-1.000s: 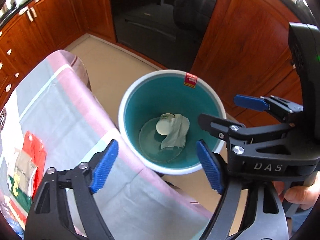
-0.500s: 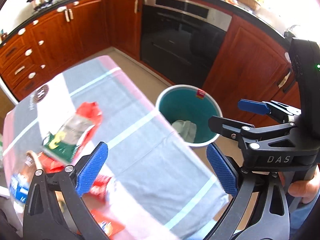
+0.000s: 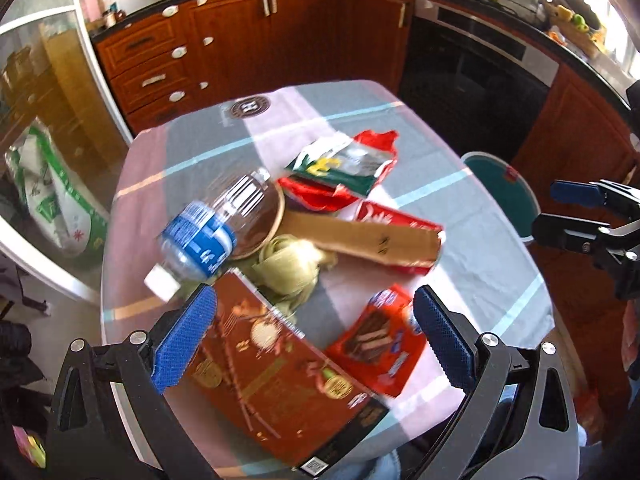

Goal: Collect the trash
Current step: 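Bring both tools back over the table toward the Pocky box, then grasp the Pocky box with the right tool while the left tool grasps the Ovaltine pack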

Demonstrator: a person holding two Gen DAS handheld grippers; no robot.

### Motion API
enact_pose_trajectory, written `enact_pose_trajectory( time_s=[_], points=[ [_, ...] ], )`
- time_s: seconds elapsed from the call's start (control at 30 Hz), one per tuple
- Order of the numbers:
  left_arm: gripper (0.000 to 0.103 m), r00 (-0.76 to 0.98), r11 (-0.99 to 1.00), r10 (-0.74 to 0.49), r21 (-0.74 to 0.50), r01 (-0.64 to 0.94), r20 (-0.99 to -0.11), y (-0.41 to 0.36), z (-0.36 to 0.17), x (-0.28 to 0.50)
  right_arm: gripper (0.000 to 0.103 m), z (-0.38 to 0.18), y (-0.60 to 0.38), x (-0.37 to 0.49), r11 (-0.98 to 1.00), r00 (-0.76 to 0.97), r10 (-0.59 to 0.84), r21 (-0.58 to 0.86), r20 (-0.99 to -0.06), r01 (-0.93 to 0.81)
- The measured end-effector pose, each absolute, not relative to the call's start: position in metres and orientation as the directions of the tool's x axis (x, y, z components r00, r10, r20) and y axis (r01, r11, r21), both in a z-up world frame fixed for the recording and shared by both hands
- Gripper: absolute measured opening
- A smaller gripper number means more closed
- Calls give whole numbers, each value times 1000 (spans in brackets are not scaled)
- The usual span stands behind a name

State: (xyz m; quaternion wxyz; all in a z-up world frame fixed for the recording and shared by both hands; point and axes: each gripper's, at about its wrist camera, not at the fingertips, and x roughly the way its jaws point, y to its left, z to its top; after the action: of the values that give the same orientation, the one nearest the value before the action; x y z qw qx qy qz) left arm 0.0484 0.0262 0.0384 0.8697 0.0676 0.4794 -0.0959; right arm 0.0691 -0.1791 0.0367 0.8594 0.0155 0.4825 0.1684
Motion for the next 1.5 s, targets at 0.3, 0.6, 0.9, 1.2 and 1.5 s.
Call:
enact_pose_trajectory(
  time_s=[0.3, 0.6, 0.9, 1.2, 1.5],
  points=[
    [99, 423, 992, 7, 60, 111, -906, 101, -18, 15, 89, 0, -103, 59, 889, 346, 358, 203, -867, -410],
    [99, 398, 998, 46, 64, 30, -916, 140, -45, 4, 89, -37, -49, 68, 819, 197, 429, 288, -882, -495],
    [100, 435, 998, 38, 53, 22, -900, 154, -50, 2, 89, -68, 5, 92, 727, 52, 495, 380, -868, -572],
    [100, 460, 999, -7, 9, 32, -888, 163, -54, 6, 85, -87, 34, 92, 656, -16, 528, 419, -849, -628],
    [100, 472, 1000, -11, -14, -2, -881, 184, -59, 2, 28, -59, 32, 82, 618, -52, 592, 494, -804, -611]
  ],
)
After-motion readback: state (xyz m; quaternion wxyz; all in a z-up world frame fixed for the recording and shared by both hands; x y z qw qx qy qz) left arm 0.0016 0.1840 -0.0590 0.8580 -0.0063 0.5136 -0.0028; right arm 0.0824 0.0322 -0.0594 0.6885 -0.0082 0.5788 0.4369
